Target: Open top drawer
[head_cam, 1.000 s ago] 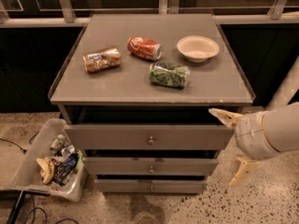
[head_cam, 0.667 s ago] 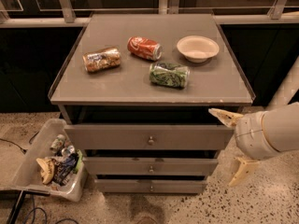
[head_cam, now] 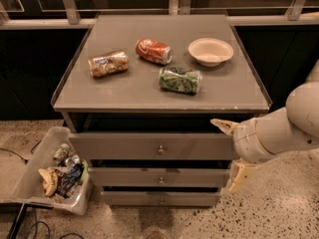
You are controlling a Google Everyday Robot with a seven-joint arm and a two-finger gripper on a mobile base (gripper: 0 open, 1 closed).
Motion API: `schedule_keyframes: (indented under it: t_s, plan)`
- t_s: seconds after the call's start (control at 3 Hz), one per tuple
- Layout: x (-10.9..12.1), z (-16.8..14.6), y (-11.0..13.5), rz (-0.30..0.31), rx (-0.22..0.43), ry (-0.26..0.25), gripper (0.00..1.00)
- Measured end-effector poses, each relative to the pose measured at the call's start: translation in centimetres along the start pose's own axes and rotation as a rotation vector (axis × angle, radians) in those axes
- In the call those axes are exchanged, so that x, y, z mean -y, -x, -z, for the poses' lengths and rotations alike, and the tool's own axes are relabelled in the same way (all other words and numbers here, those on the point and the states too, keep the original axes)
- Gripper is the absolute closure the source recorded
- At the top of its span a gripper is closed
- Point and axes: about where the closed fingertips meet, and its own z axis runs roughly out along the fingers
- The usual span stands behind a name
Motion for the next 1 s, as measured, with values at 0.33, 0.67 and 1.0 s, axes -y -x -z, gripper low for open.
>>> schedule_keyframes:
  t_s: [0.33, 0.67, 1.0]
  plan:
    - [1.1, -3.3, -1.3, -0.040, 0.014, 0.024, 0.00]
    - [2.2, -5.8, -2.5, -0.068, 0.030, 0.031, 0.00]
    - [3.6, -7.5, -2.8, -0.079, 0.053, 0.024, 0.00]
